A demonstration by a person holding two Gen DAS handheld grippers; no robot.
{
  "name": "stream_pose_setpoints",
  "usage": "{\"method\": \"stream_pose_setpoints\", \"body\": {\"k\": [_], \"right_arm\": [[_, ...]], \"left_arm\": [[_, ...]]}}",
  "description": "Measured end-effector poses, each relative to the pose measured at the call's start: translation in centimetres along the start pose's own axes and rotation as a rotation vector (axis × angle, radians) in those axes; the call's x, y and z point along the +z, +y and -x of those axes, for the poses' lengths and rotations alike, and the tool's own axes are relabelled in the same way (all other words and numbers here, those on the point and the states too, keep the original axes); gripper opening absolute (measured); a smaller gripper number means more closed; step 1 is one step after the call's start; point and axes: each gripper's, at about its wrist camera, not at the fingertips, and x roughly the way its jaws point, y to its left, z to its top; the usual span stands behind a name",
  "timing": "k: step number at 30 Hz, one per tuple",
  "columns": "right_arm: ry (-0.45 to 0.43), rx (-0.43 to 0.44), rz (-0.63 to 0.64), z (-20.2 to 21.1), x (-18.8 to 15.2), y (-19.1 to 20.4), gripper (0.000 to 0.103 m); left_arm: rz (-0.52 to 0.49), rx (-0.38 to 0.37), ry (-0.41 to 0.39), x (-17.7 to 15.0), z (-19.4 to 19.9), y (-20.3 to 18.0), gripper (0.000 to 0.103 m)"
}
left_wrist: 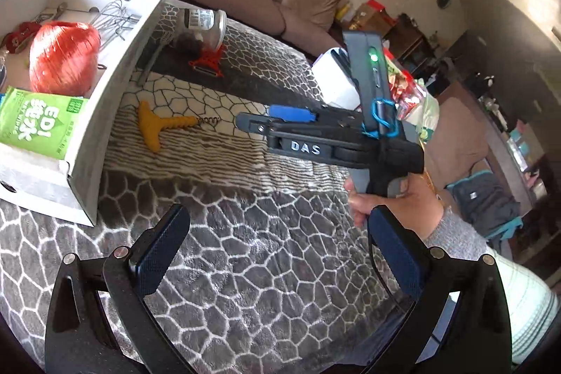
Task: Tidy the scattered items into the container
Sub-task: 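Lower the right gripper onto the yellow T-handle corkscrew and grasp it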
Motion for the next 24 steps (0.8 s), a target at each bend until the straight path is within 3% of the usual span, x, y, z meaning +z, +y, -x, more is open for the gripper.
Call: {"method": "stream_pose_setpoints", "body": {"k": [1,3,13,17,21,24], "right_arm": [[0.013,0.001,0.025,-0.9,0.2,0.1,0.051],[0.028,0.020,0.089,-2.6,0.5,0.3,0.047],[0.123,0.136,0.355,-9.4,2.7,2.1,0.047],[0.155,0.155,0.383,-10.6,2.5,2.4,0.047],[0.188,0.152,0.319,-9.6,1.4,2.0,0.021],[0.203,0.133,0.292,-8.1,-0.6,1.9,0.013]], "left_arm": [[0.000,-0.006,0.013,-0.1,-0.6,0.2,0.103],[0.004,-0.020,0.025,-0.1,-1.4,0.7,0.103],[0.084,-0.075,0.034,-0.2,-3.0,2.8,0.103],[0.095,-0.068,0.030,0.0,-3.0,3.1,0.103],[0.141,-0.069,0.027,0.0,-2.8,4.0,0.103],[0.160,-0.081,0.026,-0.1,-2.8,4.2,0.103]]}}
